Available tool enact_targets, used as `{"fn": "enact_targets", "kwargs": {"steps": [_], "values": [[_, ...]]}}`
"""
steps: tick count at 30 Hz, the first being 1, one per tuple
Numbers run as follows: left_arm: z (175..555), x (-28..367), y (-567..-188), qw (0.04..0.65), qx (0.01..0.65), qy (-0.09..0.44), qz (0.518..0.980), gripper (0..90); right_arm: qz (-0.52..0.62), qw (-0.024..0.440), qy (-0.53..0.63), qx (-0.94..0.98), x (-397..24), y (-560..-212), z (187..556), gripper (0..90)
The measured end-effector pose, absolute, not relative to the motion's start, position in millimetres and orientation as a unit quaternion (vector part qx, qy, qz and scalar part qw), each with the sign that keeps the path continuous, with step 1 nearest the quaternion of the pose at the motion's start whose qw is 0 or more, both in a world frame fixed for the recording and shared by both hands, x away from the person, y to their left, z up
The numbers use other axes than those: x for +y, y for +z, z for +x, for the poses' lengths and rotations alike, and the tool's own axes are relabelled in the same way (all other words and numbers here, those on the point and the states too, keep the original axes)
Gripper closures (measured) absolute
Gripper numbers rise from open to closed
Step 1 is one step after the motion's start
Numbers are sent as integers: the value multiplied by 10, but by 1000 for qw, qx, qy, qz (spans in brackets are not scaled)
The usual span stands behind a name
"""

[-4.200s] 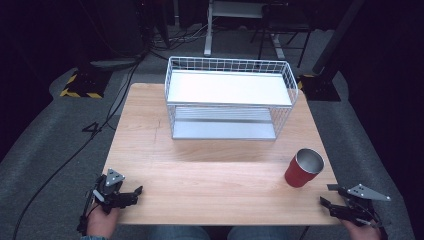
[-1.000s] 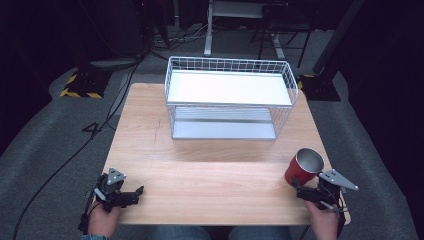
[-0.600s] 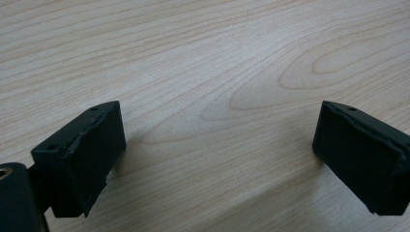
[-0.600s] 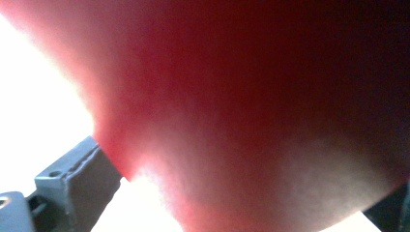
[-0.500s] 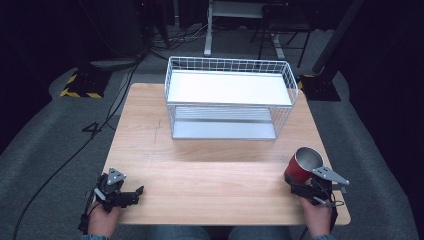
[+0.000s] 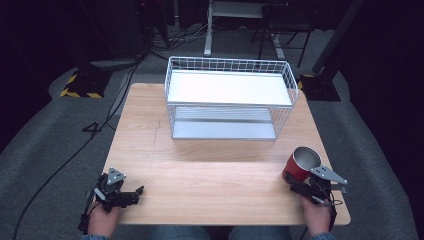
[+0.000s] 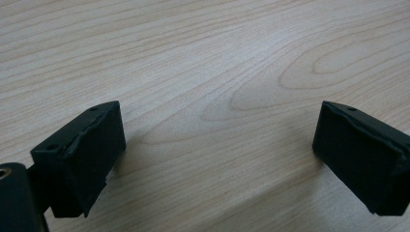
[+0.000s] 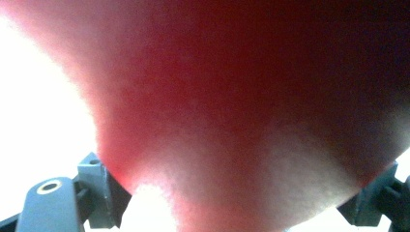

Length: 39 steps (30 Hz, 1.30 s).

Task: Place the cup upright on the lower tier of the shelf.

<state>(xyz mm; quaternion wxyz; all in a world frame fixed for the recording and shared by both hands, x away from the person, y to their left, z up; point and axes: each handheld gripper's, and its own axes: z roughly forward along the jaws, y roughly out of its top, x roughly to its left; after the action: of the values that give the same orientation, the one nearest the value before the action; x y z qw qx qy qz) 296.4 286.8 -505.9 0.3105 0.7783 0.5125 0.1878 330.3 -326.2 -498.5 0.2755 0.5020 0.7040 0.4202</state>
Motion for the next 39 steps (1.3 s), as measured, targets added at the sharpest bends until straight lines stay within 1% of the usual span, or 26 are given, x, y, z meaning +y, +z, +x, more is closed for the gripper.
{"fn": "enact_targets", "kwargs": {"steps": [13, 24, 39], "values": [[2965, 2868, -5059, 311, 513, 187, 778, 50, 503, 269, 430, 699, -3265, -4926, 3303, 169], [2974, 2866, -5060, 311, 513, 187, 778, 49, 479, 264, 438, 713, -3160, -4714, 3335, 169], [2975, 2866, -5060, 311, 512, 188, 778, 49, 454, 244, 439, 736, -2946, -4471, 3533, 169]]}}
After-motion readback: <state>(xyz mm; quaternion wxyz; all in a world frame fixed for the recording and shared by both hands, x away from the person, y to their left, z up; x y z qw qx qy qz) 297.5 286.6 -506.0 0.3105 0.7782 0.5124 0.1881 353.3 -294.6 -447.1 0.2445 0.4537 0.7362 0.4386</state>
